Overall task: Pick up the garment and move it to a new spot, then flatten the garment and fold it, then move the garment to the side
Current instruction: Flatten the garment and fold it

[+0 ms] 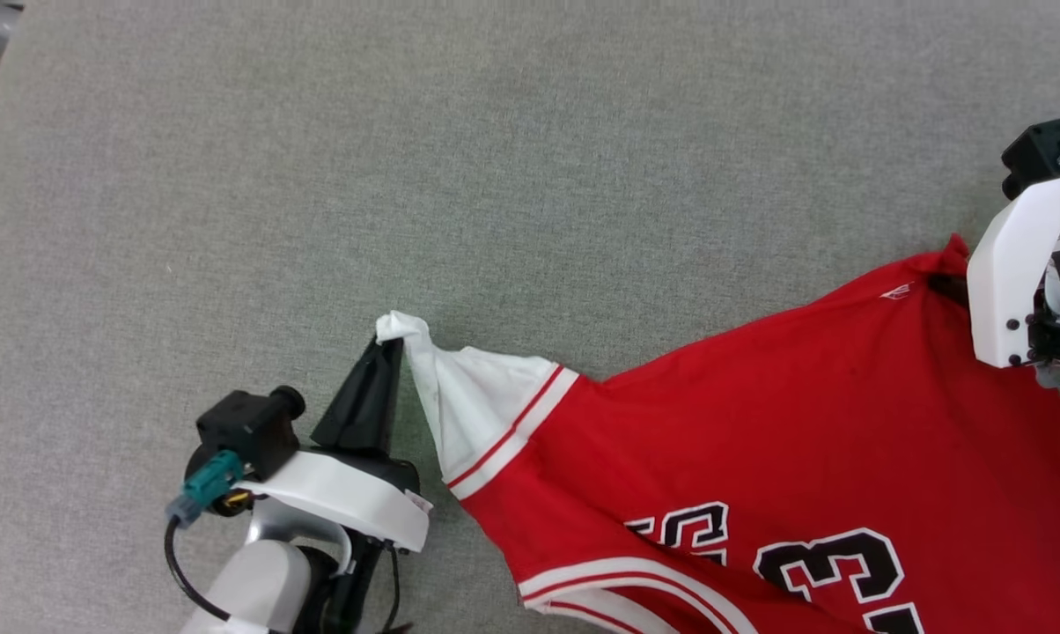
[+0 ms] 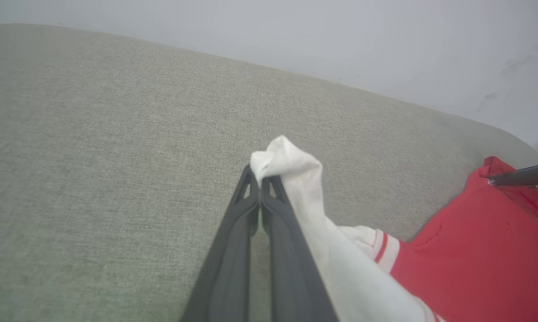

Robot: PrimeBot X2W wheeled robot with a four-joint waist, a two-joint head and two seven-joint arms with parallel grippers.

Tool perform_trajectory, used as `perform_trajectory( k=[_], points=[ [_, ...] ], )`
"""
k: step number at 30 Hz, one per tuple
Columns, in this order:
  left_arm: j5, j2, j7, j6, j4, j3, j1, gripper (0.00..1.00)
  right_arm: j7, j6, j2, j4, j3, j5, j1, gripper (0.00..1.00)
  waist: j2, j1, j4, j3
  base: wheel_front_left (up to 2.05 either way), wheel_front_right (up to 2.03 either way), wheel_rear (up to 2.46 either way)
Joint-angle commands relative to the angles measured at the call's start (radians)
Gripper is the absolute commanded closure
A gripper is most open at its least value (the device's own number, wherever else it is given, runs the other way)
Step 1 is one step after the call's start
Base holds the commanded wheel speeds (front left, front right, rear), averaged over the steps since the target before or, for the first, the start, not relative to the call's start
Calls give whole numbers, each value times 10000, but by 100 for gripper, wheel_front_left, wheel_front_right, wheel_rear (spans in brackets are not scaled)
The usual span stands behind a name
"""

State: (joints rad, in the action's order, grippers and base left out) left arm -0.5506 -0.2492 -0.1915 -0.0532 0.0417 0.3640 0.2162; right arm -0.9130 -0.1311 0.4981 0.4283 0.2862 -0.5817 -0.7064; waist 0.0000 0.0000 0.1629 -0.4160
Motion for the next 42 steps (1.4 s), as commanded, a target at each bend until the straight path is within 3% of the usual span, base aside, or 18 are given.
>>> perform_trajectory(
  k=[1, 9, 17, 32, 42],
  points=[
    [-45, -85, -38, 26, 26, -68, 215, 100, -10, 7, -129, 311, 140, 24, 275, 100, 0, 0, -63, 177, 0, 0, 0],
    [-5, -576, 34, 39, 92, -609, 1254, 100, 1571, 9, -289, 257, -411, 780, -437, 100, 0, 0, -432, 1150, 0, 0, 0],
    [-87, -959, 610, 286, 832, -1031, 3924, 100, 3102, 10, -820, 598, -1285, 1860, -1569, 100, 0, 0, -1040, 1493, 0, 0, 0],
    [409, -1458, 826, 874, 4611, -1226, 10202, 100, 5160, 15, -1342, 1585, -2822, 3747, -5547, 100, 0, 0, -1722, 467, 0, 0, 0],
    [650, -1845, 814, 1090, 6341, -1202, 12677, 100, 5742, 16, -1741, 2488, -2712, 4396, -7859, 100, 0, 0, -1992, -689, 0, 0, 0]
  ],
)
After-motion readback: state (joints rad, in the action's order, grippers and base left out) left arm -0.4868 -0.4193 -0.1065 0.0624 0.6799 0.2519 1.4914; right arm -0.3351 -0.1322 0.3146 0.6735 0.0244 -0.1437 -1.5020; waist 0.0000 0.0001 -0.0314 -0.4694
